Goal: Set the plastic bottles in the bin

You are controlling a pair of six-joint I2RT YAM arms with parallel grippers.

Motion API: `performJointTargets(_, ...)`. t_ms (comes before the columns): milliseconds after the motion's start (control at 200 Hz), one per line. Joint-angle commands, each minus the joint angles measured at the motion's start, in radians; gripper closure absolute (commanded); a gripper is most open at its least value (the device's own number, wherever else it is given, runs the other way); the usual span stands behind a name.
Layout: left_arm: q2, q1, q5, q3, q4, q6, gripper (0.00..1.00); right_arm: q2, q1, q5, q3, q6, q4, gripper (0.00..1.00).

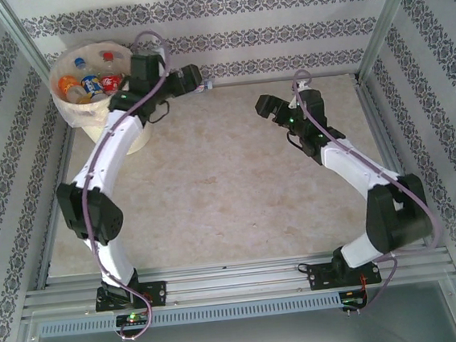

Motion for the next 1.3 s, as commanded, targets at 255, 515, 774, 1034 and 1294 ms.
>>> performJointTargets(255,0.332,-0.018,-0.055,0.131,0.186,-0.096,0.00,0.358,-0.007,-0.100,0.327,0.167,0.096,0.02)
performJointTargets(515,0.591,0.000,-0.169,0.476,0.113,-0.077,0.00,0.658,0.015,-0.077,0.642,0.249,0.159,0.02)
performJointTargets(774,0.753,0.032,-0.211,0.594,0.261,-0.050,0.00,0.937,0.025,-0.061,0.967,0.308,0.204,0.02)
performJointTargets(1034,0.929,0.080,-0.206,0.757,0.367,-0.034,0.00,1.241,0.036,-0.099,1.405,0.335,0.138,0.02)
performJointTargets(1294,1.020,0.155,-0.156,0.830,0.410,-0.065,0.00,1.364,0.043,-0.104,1.584,0.322,0.081,0.02)
